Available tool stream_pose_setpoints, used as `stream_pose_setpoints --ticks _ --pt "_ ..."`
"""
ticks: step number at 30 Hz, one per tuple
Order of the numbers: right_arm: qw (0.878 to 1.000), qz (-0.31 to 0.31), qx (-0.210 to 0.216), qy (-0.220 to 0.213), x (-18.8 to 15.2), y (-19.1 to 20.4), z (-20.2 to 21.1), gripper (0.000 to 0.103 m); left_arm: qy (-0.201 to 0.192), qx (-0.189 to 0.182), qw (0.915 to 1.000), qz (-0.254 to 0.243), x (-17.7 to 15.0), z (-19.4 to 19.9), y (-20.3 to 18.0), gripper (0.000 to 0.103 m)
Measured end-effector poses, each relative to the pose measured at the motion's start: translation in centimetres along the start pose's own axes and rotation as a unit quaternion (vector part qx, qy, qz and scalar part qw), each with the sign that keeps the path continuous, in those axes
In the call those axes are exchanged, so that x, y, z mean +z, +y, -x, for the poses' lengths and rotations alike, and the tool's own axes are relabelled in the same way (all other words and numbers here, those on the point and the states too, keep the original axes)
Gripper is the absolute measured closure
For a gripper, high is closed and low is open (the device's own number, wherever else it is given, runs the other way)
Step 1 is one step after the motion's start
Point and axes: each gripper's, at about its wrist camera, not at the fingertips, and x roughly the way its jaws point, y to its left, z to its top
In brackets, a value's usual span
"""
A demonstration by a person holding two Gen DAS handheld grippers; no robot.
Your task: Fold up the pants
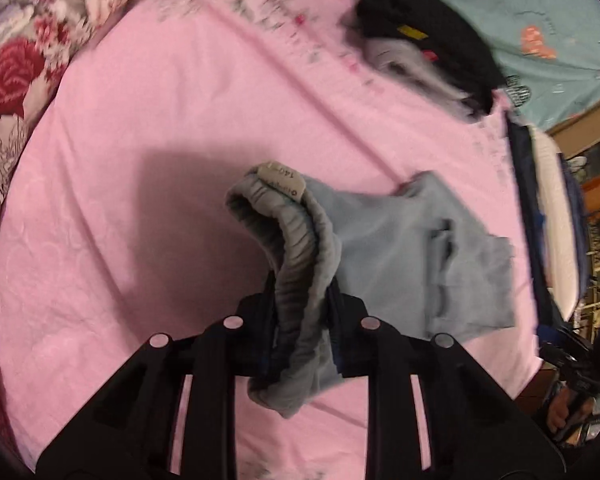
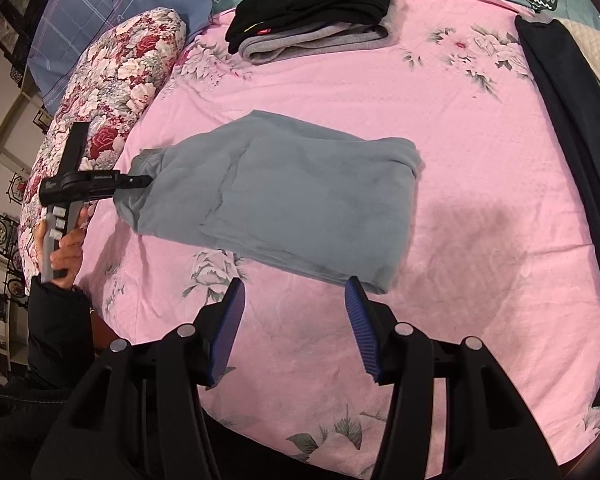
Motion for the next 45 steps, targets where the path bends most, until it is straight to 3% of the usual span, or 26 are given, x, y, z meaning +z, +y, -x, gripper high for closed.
stream_pose_setpoints --ticks 4,9,11,12,13,18,22,24,27,29,32,38,43,45 --pt "1.0 0.015 0.019 0.013 2.0 1.7 -1.3 0.05 -0.055 -0.047 0.9973 -0.017 -0.5 4.3 -2.4 0.081" --pt "0.996 0.079 0.048 -0.002 5.9 6.1 -5.1 0.05 -0.069 -0.039 0.9961 -0.038 -0.6 5.4 -4.3 0.081" --pt "0.995 0.079 0.067 0.005 7.4 7.3 -7.9 0.065 -0.059 -0.047 0.9967 -0.03 -0.5 4.8 -3.8 0.081" --pt "0.994 0.077 0.072 0.009 8.0 7.8 -9.1 0.089 -0.055 -0.051 0.9969 -0.026 -0.5 4.5 -3.5 0.081" --pt "0.994 0.079 0.075 0.016 8.7 8.4 -10.6 0.094 -0.054 -0.053 0.9969 -0.023 -0.5 4.4 -3.4 0.081" --pt "0.991 0.07 0.094 0.056 10.3 9.9 -15.1 0.094 -0.057 -0.063 0.9962 -0.019 -0.5 4.4 -3.1 0.081" --pt "0.991 0.068 0.082 0.081 10.1 10.0 -17.5 0.096 -0.047 -0.052 0.9973 -0.023 -0.2 3.7 -4.1 0.081" --pt "0.992 0.059 0.083 0.079 10.2 9.5 -16.4 0.095 -0.041 -0.052 0.9973 -0.031 -0.2 3.5 -5.2 0.081" --pt "0.996 0.054 0.068 0.017 10.0 7.7 -11.4 0.094 -0.04 -0.062 0.9953 -0.062 -0.6 3.7 -8.2 0.081" --pt "0.998 0.046 0.043 -0.022 9.0 5.3 -7.4 0.094 -0.04 -0.069 0.9935 -0.082 -0.8 3.6 -10.8 0.081" --pt "0.998 0.002 0.042 -0.048 6.8 0.7 -3.2 0.093 -0.031 -0.062 0.991 -0.115 -1.0 2.2 -15.8 0.081" --pt "0.99 -0.087 0.042 -0.1 1.2 -8.3 2.8 0.092 0.033 -0.021 0.9842 -0.173 -1.5 -5.7 -25.3 0.081" --pt "0.984 -0.13 0.036 -0.118 -2.6 -12.7 5.4 0.09 0.093 0.014 0.9751 -0.201 -3.1 -12.5 -30.3 0.08" --pt "0.981 -0.145 0.038 -0.12 -3.5 -14.1 5.8 0.088 0.121 0.016 0.9729 -0.196 -3.5 -14.7 -30.6 0.069"
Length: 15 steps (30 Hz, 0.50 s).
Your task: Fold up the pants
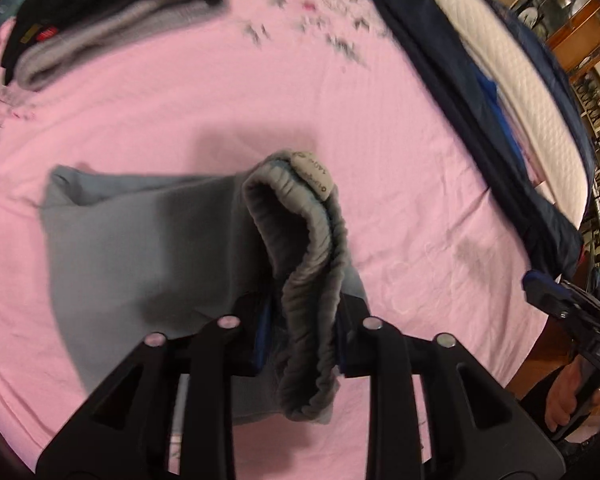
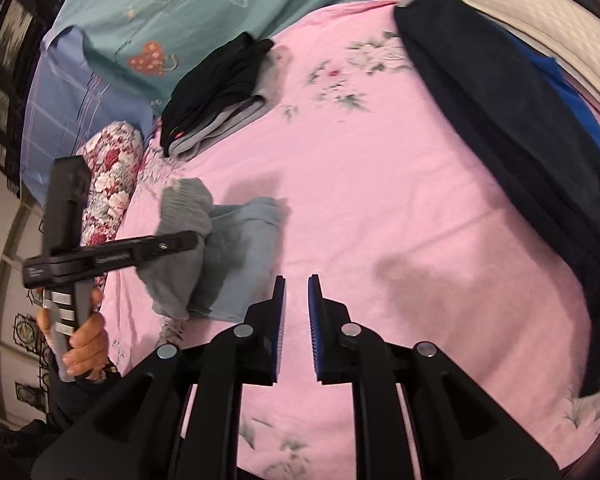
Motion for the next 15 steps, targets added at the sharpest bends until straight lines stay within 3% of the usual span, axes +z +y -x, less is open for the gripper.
stream_pose_setpoints --ticks 1,2,3,6,10,12,15 --pt "1.0 -0.005 0.0 0.0 -0.1 -0.5 0.2 0.088 0.011 -0.019 0.9997 0.01 0.2 -0.9 0.2 0.048" --pt "1.0 -0.01 0.0 0.0 -0.2 -1.0 0.3 0.088 0.017 -0.035 0.9991 0.016 0.3 -1.3 0.3 0.034" --pt "1.0 -0.013 0.002 0.002 -0.3 -1.6 0.4 0.088 0.017 -0.044 0.9986 0.022 0.4 -1.6 0.3 0.029" --pt "1.0 -0.018 0.008 0.009 -0.6 -2.6 0.2 0.087 0.004 -0.061 0.998 0.015 0.4 -0.2 -0.2 0.026" --pt "1.0 -0.018 0.016 0.019 -0.6 -2.5 -0.3 0.087 -0.069 -0.076 0.9943 0.027 0.0 5.2 1.1 0.02" --pt "0.999 -0.013 0.022 0.024 -0.5 -1.7 -0.8 0.086 -0.109 -0.06 0.9909 0.052 -1.4 8.0 3.5 0.015" --pt "0.998 0.01 0.044 0.047 -0.4 0.5 -2.3 0.085 -0.14 0.002 0.9862 0.089 -3.6 10.1 6.7 0.015"
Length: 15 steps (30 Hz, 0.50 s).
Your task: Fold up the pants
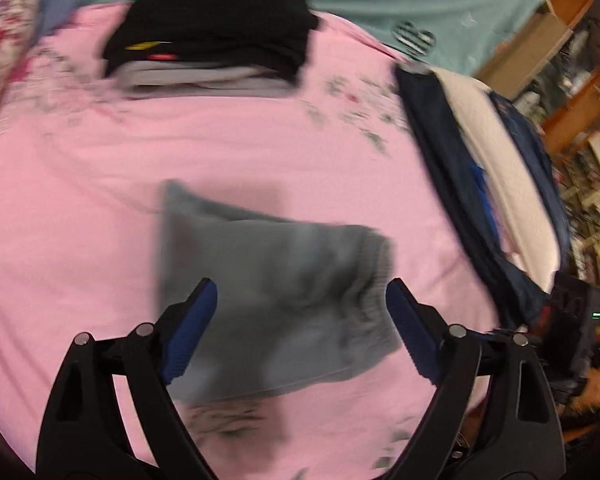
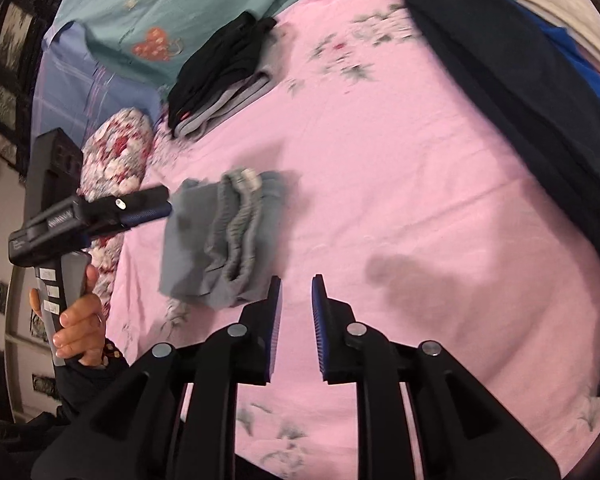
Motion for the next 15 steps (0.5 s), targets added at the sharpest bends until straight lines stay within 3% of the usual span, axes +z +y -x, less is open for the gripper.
stream_pose_setpoints --ticks 2,6,7,8,11,13,15 --pt "0.999 0.035 0.017 0.022 0.3 2.7 -1.6 0.08 -0.004 0.012 0.9998 0.017 -1.4 0.7 2.0 0.015" --pt "0.989 0.134 0.034 0.048 0.9 9.1 -5.0 0.077 0.011 -0.016 0.999 0.04 -3.6 0.1 4.0 0.019" --pt "0.986 0.152 0.035 0.05 1.1 10.3 -5.9 0.077 0.017 -0.022 0.9987 0.043 -3.9 -0.3 4.2 0.023" --pt "0.984 0.166 0.032 0.051 1.4 11.3 -6.8 0.077 0.025 -0.031 0.9981 0.047 -4.1 -1.0 4.3 0.034" --pt "0.98 0.185 -0.024 0.069 2.9 12.6 -11.3 0.077 0.067 -0.066 0.9943 0.05 -4.3 -4.1 4.4 0.062" --pt "0.981 0.156 -0.058 0.098 3.4 11.6 -13.4 0.078 0.084 -0.05 0.9944 0.041 -4.6 -5.8 4.1 0.066" --pt "0.981 0.139 -0.092 0.098 3.4 10.5 -13.4 0.078 0.071 -0.039 0.9964 0.024 -4.9 -6.1 3.7 0.066"
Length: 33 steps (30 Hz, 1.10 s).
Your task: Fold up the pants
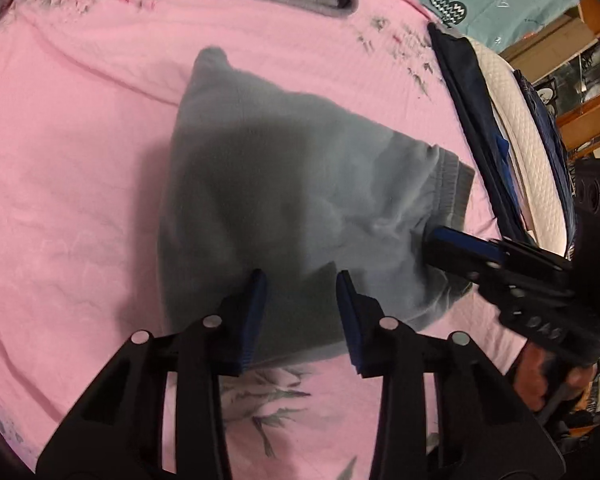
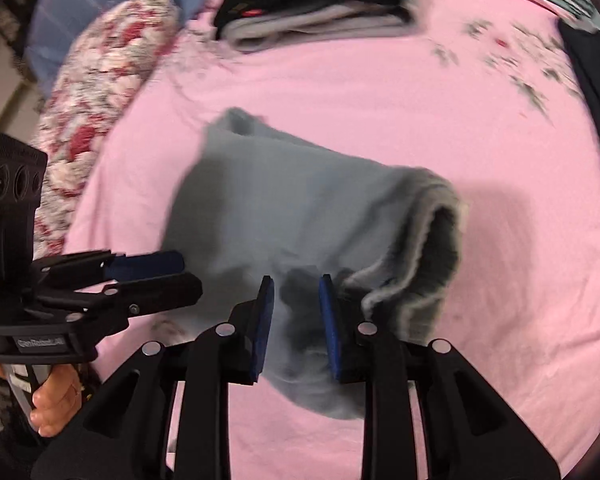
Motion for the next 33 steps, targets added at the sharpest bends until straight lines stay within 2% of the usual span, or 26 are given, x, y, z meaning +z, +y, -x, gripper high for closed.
stream_pose_setpoints --ticks 2,6,9,12,14,15,16,19,23,27,29,30,31,33 --pt "1.0 -0.019 -0.018 -0.008 -1.0 -1.3 1.3 0.079 -0.003 0.008 0.9999 -0.01 0.0 0.0 -0.2 0.066" --pt "0.999 -0.052 -0.013 0.001 -2.6 -3.6 2.1 0.079 -0.007 0.003 0.9999 -0.016 -0.2 -0.1 0.1 0.066" --pt "0.999 -0.041 -0.016 0.0 -2.7 -3.3 1.3 0.079 -0.007 -0.002 0.9999 -0.011 -0.5 0.9 0.5 0.065" --pt "1.0 -0.011 -0.026 0.011 -1.6 -1.5 2.9 0.078 -0.021 -0.001 0.9997 -0.008 -1.3 2.2 1.4 0.059" --pt "0.999 0.028 -0.021 -0.009 0.0 0.6 4.5 0.07 -0.022 -0.01 0.9997 -0.002 -1.7 2.8 1.9 0.059" --pt "0.998 0.06 -0.012 -0.023 1.4 2.3 5.2 0.057 -0.022 -0.009 0.9997 -0.002 -1.8 3.0 2.0 0.059" --pt "0.996 0.078 -0.004 -0.03 2.4 3.3 5.3 0.055 -0.022 -0.007 0.9997 -0.005 -1.9 3.1 1.9 0.059" --pt "0.99 0.133 0.032 -0.016 6.6 6.5 3.0 0.055 -0.028 0.0 0.9994 -0.022 -2.1 3.7 1.1 0.058" --pt "0.986 0.165 -0.002 0.036 10.8 8.8 -2.8 0.055 -0.034 -0.009 0.9982 -0.048 -1.9 3.9 -0.3 0.055" --pt "0.981 0.179 -0.015 0.08 12.1 9.1 -6.3 0.055 -0.02 -0.005 0.9974 -0.069 -1.6 2.2 -1.3 0.054" --pt "0.978 0.179 -0.016 0.107 12.0 8.8 -8.0 0.061 -0.002 0.001 0.9977 -0.067 -1.7 0.9 -1.1 0.054" --pt "0.978 0.175 -0.011 0.115 11.8 8.6 -8.5 0.094 0.007 -0.001 0.998 -0.062 -1.8 0.4 -0.9 0.054" --pt "0.978 0.17 -0.001 0.125 11.5 8.5 -9.0 0.094 0.003 -0.002 0.998 -0.063 -1.8 0.4 -0.9 0.054" --pt "0.981 0.158 -0.016 0.11 11.6 8.6 -8.7 0.094 0.0 -0.001 0.9975 -0.07 -2.0 0.6 -1.1 0.054"
